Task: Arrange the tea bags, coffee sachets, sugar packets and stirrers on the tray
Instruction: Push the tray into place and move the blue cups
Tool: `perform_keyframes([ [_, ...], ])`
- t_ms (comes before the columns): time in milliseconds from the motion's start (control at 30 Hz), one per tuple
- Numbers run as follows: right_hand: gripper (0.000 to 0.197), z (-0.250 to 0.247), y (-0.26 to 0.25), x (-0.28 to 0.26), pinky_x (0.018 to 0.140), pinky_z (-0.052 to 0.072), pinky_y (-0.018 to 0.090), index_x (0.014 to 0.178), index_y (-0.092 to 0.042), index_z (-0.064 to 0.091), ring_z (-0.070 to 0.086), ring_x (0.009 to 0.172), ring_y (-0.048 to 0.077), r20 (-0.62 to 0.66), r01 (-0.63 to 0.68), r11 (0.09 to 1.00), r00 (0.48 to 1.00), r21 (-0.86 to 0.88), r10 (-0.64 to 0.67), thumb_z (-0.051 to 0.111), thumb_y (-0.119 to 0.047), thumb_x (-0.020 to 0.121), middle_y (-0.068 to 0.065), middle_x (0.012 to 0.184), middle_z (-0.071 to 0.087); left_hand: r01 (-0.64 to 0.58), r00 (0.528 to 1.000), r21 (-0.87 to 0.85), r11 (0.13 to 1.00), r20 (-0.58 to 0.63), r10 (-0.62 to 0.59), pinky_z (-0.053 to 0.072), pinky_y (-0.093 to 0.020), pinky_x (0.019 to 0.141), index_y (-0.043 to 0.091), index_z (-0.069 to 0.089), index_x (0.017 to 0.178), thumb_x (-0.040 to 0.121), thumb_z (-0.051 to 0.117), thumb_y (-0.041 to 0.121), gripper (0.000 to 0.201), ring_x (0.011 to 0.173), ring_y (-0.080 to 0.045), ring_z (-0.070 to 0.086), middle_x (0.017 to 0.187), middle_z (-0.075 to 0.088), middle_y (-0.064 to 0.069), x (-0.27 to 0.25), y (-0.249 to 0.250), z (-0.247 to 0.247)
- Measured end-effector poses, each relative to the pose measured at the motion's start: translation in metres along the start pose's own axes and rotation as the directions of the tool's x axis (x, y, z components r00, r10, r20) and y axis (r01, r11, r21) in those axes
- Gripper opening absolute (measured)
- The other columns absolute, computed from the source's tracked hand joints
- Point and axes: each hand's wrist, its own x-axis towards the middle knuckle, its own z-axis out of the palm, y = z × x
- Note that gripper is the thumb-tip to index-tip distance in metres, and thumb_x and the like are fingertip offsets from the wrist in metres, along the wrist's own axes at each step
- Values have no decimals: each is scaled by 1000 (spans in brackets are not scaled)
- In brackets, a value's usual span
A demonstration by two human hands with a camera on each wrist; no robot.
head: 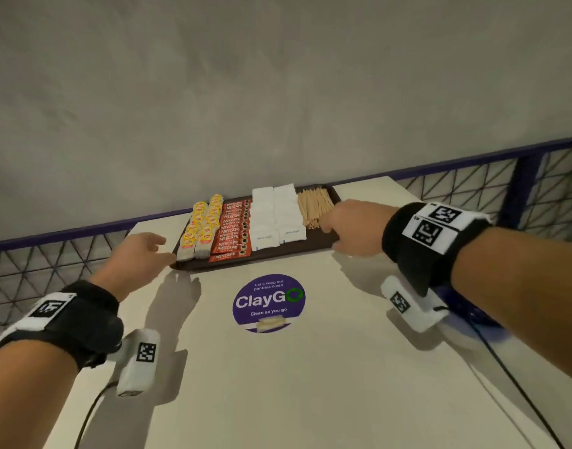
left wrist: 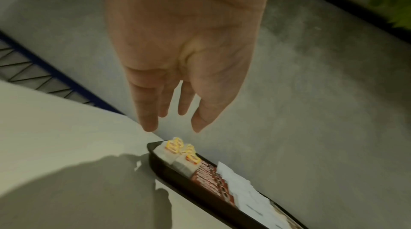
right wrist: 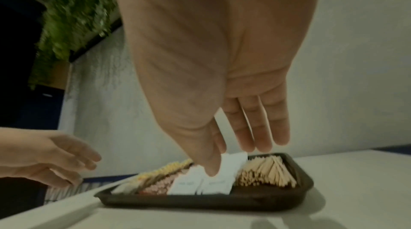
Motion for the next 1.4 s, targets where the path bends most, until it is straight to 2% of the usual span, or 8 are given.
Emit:
perform_keyframes([
  [167, 29, -36, 41, -93, 82, 46, 28, 129, -20, 60, 58, 96, 17, -49, -41, 998, 998, 49, 44, 56, -22, 100, 0, 111, 61, -330, 944, 258, 908, 110, 312, 55, -40, 90, 22, 66, 128, 90, 75, 28, 39, 107, -28, 67, 125, 70, -7, -94, 60, 15],
  [333, 17, -35, 101, -171, 83, 52, 34, 113, -21, 62, 57, 90, 19, -9, -220, 974, 976, -49, 219, 60, -23, 95, -3, 101, 58, -706, 707, 304, 640, 348, 616, 45, -29, 102, 27, 61, 136, 96, 67, 36, 41, 124, -17, 56, 138, 59, 7, -203, 145, 47],
  [433, 17, -25, 114, -206, 72, 47, 32, 106, -11, 66, 60, 85, 26, -2, -274, 951, 961, -140, 277, 52, -14, 96, 7, 97, 65, -821, 569, 238, 519, 409, 714, 47, -30, 103, 28, 58, 137, 98, 62, 39, 41, 118, -13, 57, 137, 59, 7, -262, 190, 75],
  [567, 22, 10, 114, -230, 84, 57, 38, 111, -9, 66, 67, 98, 31, 26, -311, 935, 947, -170, 320, 51, -13, 96, 10, 107, 69, -890, 457, 234, 393, 475, 752, 52, -39, 93, 17, 61, 126, 98, 57, 23, 29, 113, -24, 62, 128, 62, -2, -319, 220, 127],
  [867, 45, 17, 107, -183, 75, 43, 34, 134, -30, 57, 61, 105, 29, -89, -112, 993, 990, -37, 109, 59, -9, 94, 2, 115, 51, -879, 472, 299, 372, 429, 770, 55, -43, 86, 12, 60, 126, 99, 53, 14, 28, 103, -29, 66, 120, 68, -9, -293, 235, 175],
  [1100, 34, 29, 116, -129, 94, 53, 44, 122, -27, 67, 65, 104, 29, 63, -122, 992, 991, 27, 120, 52, -14, 94, 7, 117, 67, -882, 472, 305, 361, 564, 677, 40, -29, 73, 5, 63, 116, 96, 56, 2, 21, 88, -26, 60, 91, 53, -6, -249, 254, 193],
  [1267, 32, 31, 132, -71, 95, 52, 41, 119, -20, 70, 64, 106, 28, 63, -174, 978, 984, 111, 168, 47, -14, 97, 7, 118, 69, -874, 486, 282, 396, 536, 690, 39, -29, 73, 6, 63, 116, 99, 55, 6, 19, 83, -23, 56, 90, 53, -5, -196, 262, 201],
  [1400, 11, 34, 144, -21, 79, 44, 34, 99, -19, 60, 58, 94, 25, 83, -212, 964, 976, 163, 201, 52, -16, 93, 6, 105, 63, -859, 508, 244, 451, 518, 688, 51, -33, 79, 7, 63, 112, 100, 53, 7, 16, 80, -19, 55, 92, 59, -6, -145, 266, 213],
])
